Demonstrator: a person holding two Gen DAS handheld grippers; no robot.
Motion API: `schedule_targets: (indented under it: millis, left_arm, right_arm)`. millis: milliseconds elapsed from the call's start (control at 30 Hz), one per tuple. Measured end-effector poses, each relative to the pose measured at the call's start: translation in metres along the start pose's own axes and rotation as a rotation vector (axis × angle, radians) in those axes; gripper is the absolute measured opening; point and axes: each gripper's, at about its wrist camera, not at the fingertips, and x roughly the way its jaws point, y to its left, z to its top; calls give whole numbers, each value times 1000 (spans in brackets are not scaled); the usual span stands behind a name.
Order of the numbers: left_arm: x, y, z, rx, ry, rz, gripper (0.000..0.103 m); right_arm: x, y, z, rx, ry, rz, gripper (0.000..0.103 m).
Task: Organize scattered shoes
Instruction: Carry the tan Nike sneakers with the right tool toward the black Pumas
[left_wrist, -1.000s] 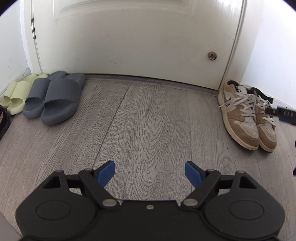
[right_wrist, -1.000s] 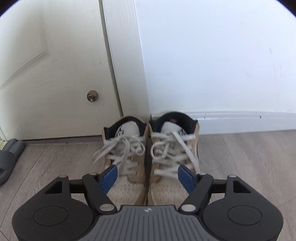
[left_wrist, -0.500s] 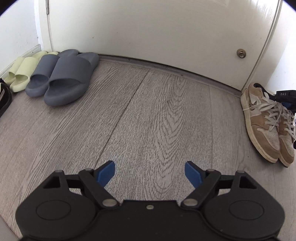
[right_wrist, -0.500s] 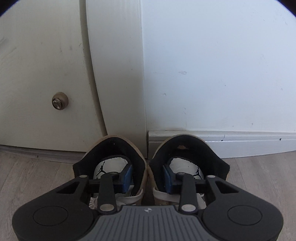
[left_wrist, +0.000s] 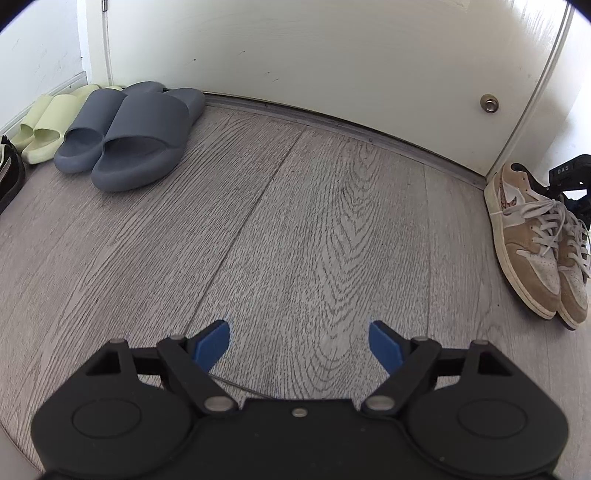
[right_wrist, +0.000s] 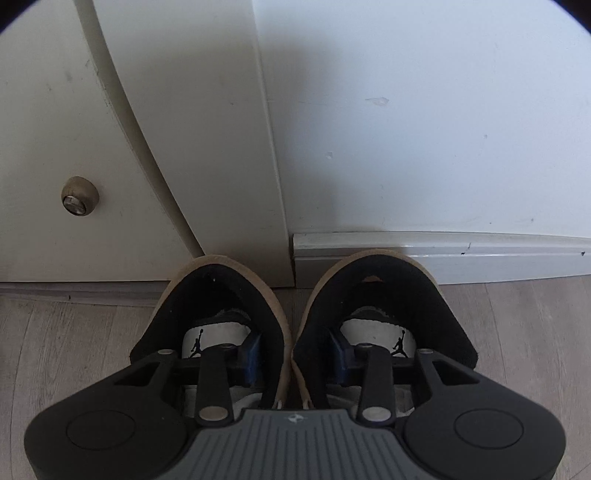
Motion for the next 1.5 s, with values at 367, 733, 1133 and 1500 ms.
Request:
schedule_targets:
  millis: [367,733,1133,1500]
  left_arm:
    - [8,6,5,-5,13,11,83]
    - [19,6,0,-16,49,-20,83]
    - [17,19,-3,-54,57,-20,83]
    - [8,22,-1,-68,43,-19,83]
  right_arm:
    - [-14,-14,-3,96,-103,57,44]
    - [-1,5,6,-37,-135,31,74]
    - [49,28,27,1,-60,-120,88]
    - [15,9,-22,174,-255,-84,43]
